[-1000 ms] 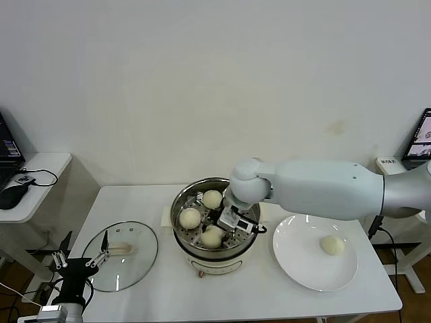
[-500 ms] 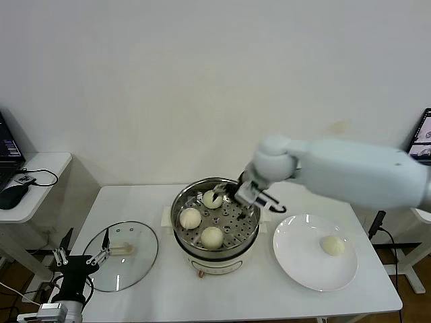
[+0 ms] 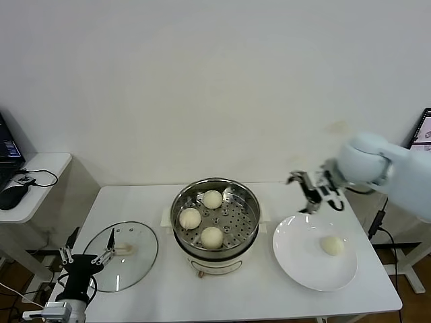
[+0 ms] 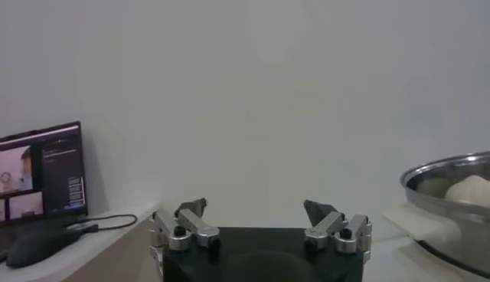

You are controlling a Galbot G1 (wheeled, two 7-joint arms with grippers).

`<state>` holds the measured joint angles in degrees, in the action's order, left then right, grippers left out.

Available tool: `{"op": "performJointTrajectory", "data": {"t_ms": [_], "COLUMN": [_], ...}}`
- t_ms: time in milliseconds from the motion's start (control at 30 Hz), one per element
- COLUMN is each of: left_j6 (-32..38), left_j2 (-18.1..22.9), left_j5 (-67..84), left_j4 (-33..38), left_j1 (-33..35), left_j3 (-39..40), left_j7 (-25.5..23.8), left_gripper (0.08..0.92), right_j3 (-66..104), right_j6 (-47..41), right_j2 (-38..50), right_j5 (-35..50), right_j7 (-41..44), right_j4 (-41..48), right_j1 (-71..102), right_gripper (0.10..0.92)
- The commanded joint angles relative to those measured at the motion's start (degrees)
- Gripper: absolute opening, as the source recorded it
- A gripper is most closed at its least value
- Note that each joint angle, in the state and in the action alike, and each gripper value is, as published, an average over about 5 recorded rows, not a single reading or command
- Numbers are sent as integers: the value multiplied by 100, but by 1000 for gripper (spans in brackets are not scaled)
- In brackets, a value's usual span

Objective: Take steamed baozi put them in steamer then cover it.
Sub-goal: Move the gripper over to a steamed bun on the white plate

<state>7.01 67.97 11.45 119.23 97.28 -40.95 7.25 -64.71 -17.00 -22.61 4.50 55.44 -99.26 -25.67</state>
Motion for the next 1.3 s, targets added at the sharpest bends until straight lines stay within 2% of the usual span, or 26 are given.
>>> {"op": "performJointTrajectory", "data": {"t_ms": [33, 167, 300, 667, 1300], "left_j6": [-15, -43, -56, -64, 20], "left_j2": [-14, -5, -7, 52, 120], "left_j5": [-22, -56, -69, -87, -109], "left_j4": [-5, 5, 18, 19, 7], "left_j1": [-9, 1, 33, 69, 109], "left_j3": [38, 56, 29, -17, -129], "left_j7": [-3, -1, 3, 5, 53], "left_gripper": [823, 823, 823, 823, 823], "right_j3": [2222, 3565, 3980, 4041, 3902], "right_j6": [101, 282, 380, 570, 606], "right_j2": [1330, 1047, 649, -169, -826], "right_j5": [-518, -817, -1067, -1534, -1832], "right_j7": [90, 71, 43, -51, -188], "right_j4": [251, 638, 1039, 1933, 2535], "right_j1": [3005, 4441, 4956, 5045, 4835], "right_gripper": [823, 823, 823, 823, 819]}}
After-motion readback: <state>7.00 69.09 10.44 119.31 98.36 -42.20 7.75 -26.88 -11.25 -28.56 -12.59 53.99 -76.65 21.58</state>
